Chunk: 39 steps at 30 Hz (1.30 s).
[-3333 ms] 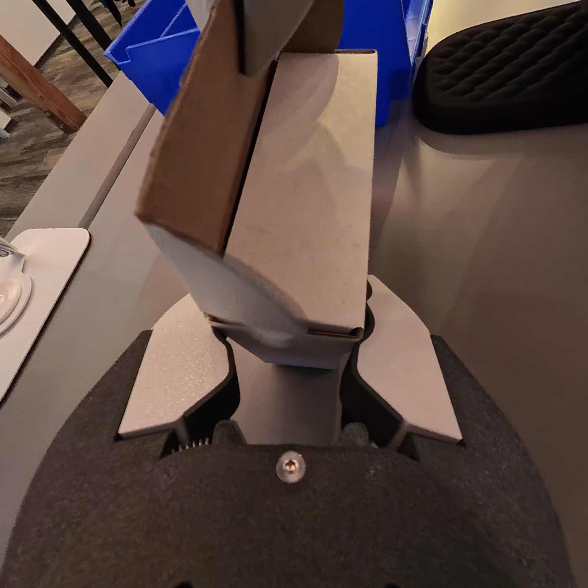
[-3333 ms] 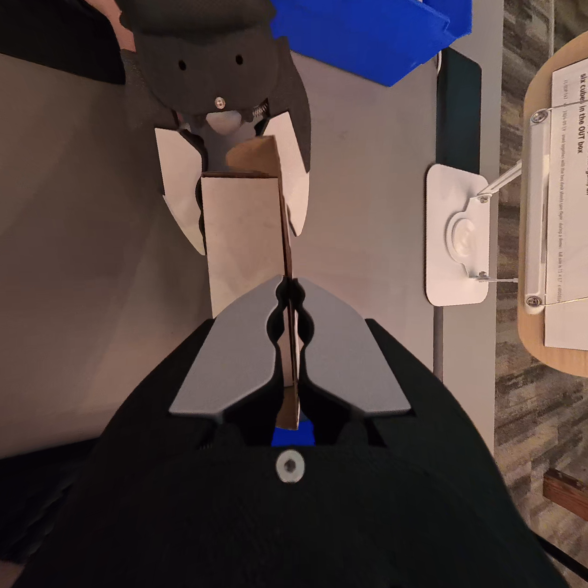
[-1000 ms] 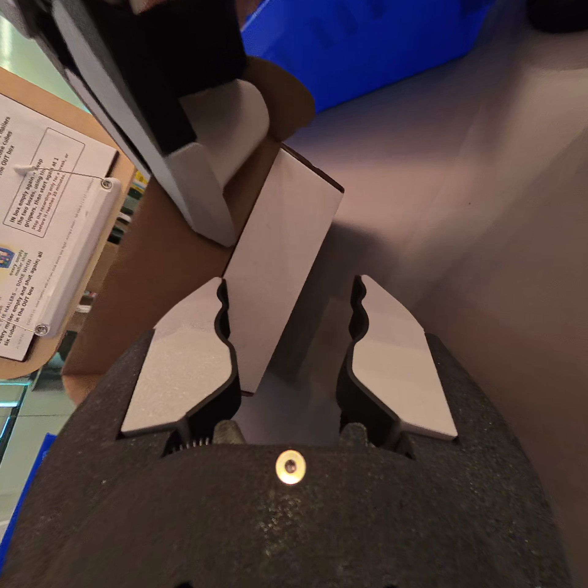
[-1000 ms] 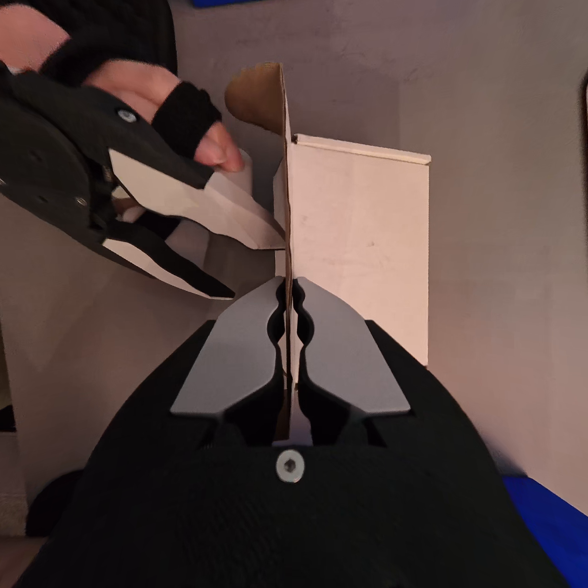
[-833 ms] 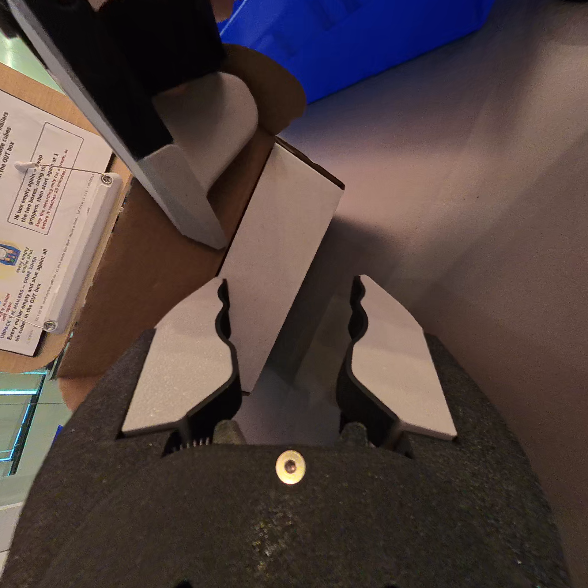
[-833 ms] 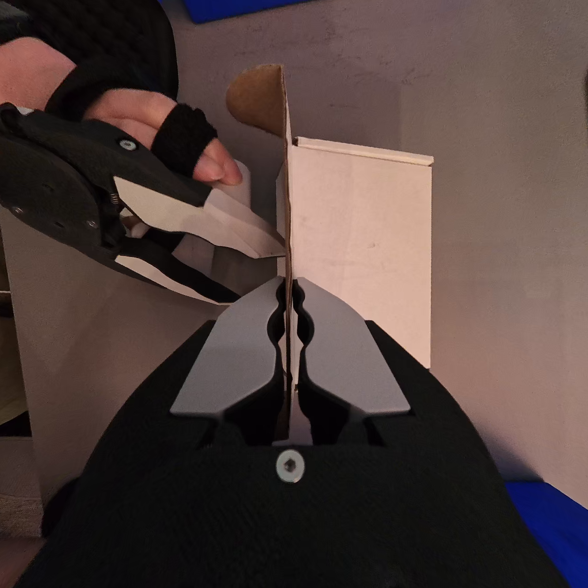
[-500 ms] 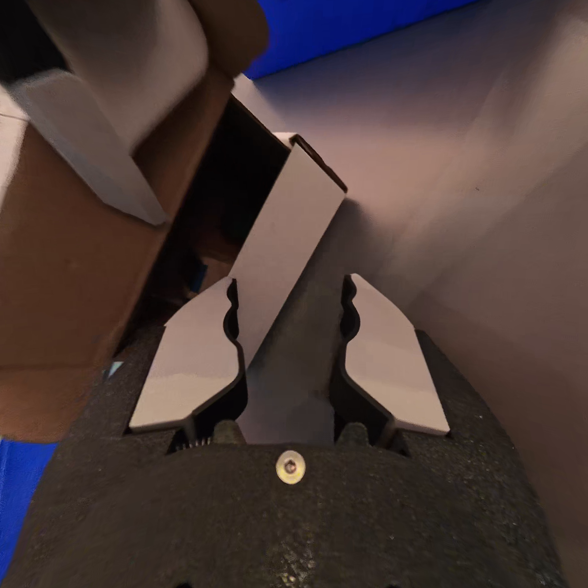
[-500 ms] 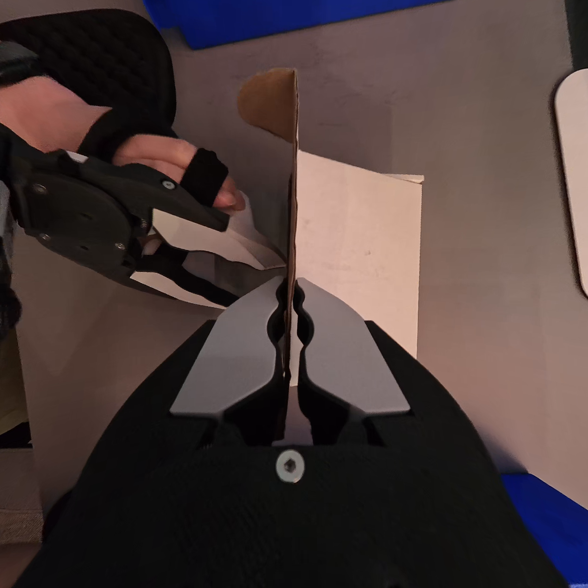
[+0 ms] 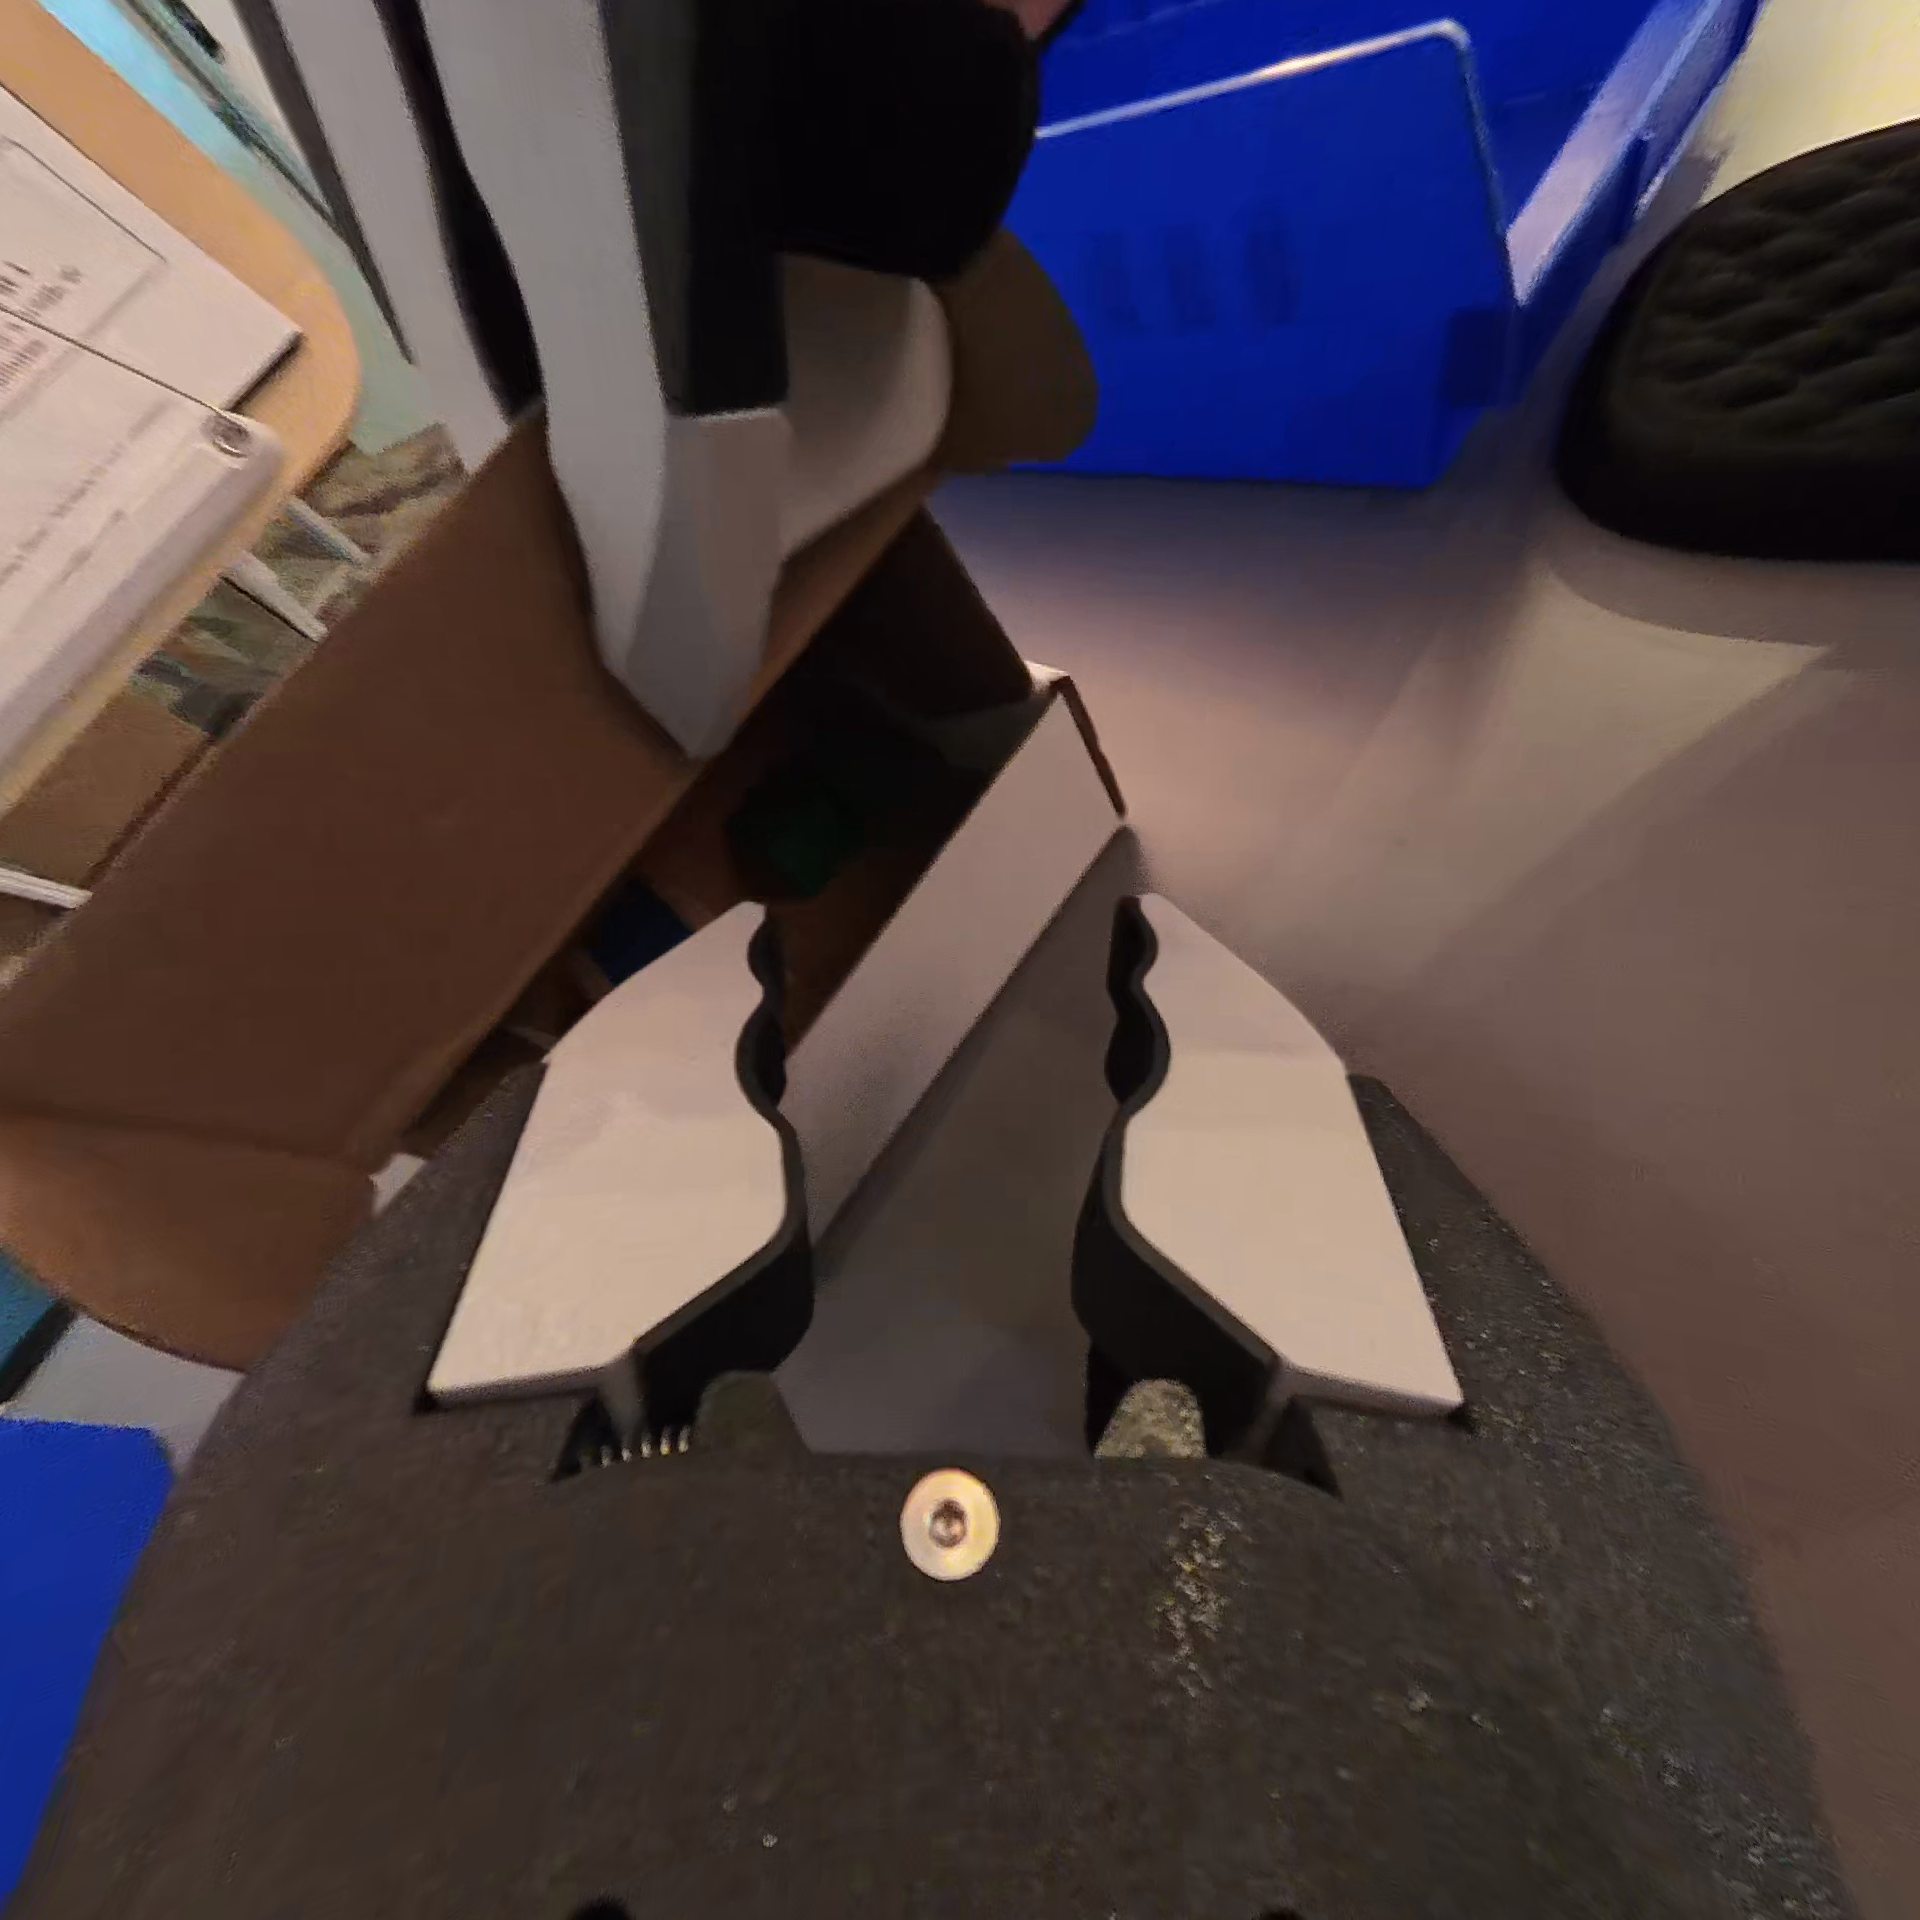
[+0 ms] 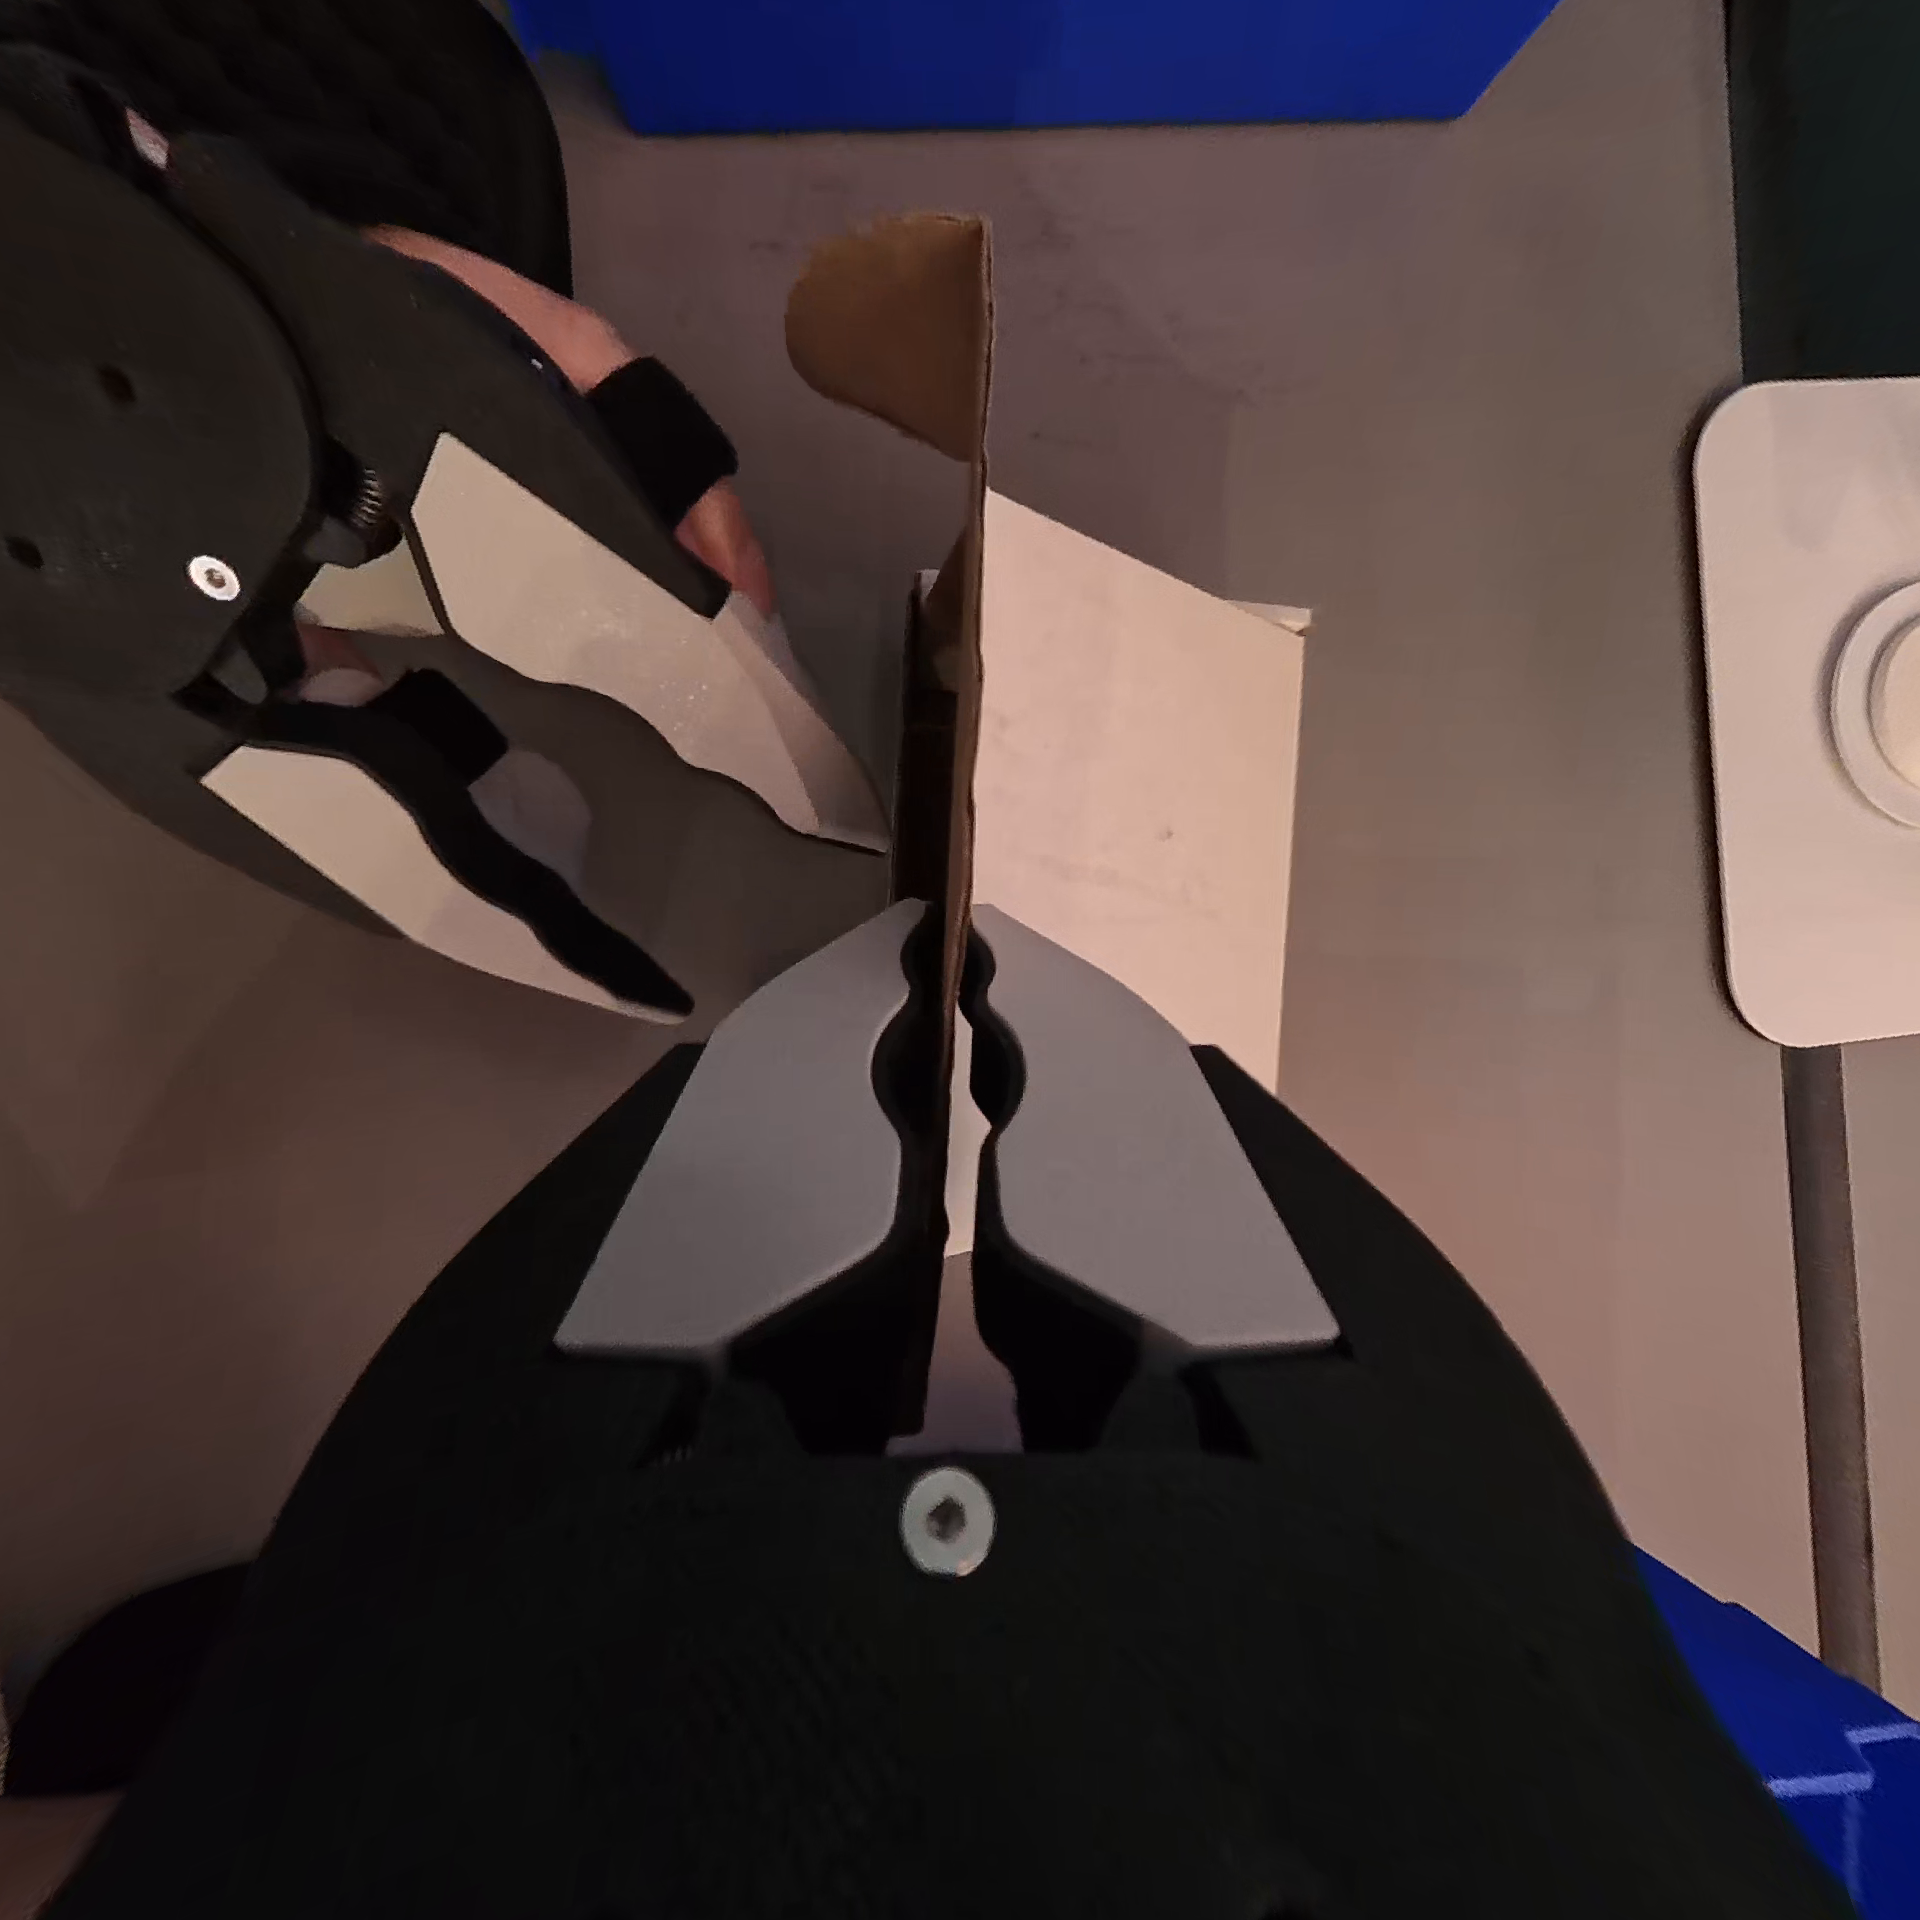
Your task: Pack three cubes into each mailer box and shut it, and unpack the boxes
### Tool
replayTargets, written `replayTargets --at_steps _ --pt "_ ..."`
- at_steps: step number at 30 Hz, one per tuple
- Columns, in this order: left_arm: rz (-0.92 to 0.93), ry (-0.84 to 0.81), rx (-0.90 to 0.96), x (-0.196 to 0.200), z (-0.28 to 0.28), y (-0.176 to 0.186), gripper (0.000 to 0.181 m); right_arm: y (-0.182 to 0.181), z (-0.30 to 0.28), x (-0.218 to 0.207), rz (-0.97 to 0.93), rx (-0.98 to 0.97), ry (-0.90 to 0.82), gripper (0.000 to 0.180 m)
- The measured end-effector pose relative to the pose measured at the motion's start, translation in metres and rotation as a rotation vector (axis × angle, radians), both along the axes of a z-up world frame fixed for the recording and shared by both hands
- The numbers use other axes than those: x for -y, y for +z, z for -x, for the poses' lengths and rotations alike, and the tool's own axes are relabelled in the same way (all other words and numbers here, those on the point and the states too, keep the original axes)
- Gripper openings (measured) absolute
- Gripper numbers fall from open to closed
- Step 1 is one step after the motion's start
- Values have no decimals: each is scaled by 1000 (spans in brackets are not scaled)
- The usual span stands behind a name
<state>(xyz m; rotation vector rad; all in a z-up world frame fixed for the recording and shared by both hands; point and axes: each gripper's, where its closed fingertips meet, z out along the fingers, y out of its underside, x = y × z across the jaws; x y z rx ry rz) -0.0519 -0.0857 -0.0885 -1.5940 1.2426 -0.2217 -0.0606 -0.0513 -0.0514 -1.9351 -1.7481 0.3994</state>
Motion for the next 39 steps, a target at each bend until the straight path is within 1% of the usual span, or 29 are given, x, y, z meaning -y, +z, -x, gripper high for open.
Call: replayTargets --at_steps 1,6,8,9,12,14,16,18,22,27,31,35,39 --pt "-20 -1 -2 0 0 1 57 1 1 2 -10 4 10 3" --pt "-49 -4 -135 0 -2 -17 55 9 6 8 -89 8 59 3" --pt "-25 -22 -183 2 -3 -28 46 11 6 9 -103 7 64 3" --pt "-14 -28 -201 2 -3 -32 45 13 6 8 -109 2 66 3" --pt "-65 -19 -226 1 -1 -30 33 21 6 2 -141 -29 44 3" --pt "-57 -11 -212 0 1 -29 29 31 6 -7 -201 -50 21 3" --pt "-41 -6 -190 -1 1 -28 26 44 3 -22 -300 -55 -10 3" --pt "-43 -8 -183 -1 2 -27 24 51 0 -40 -378 -21 -35 3" --pt "-63 -9 -194 0 1 -28 25 56 -3 -77 -433 66 -74 4" --pt "-46 -6 -179 1 0 -28 25 41 -7 -124 -475 225 -90 4" --pt "-51 -9 -189 2 0 -28 26 13 -9 -155 -476 348 -87 4" --pt "-60 -14 -195 4 -1 -28 27 -21 -8 -170 -430 421 -77 4" --pt "-41 -14 -179 4 -1 -28 27 -37 -6 -174 -381 420 -96 6"
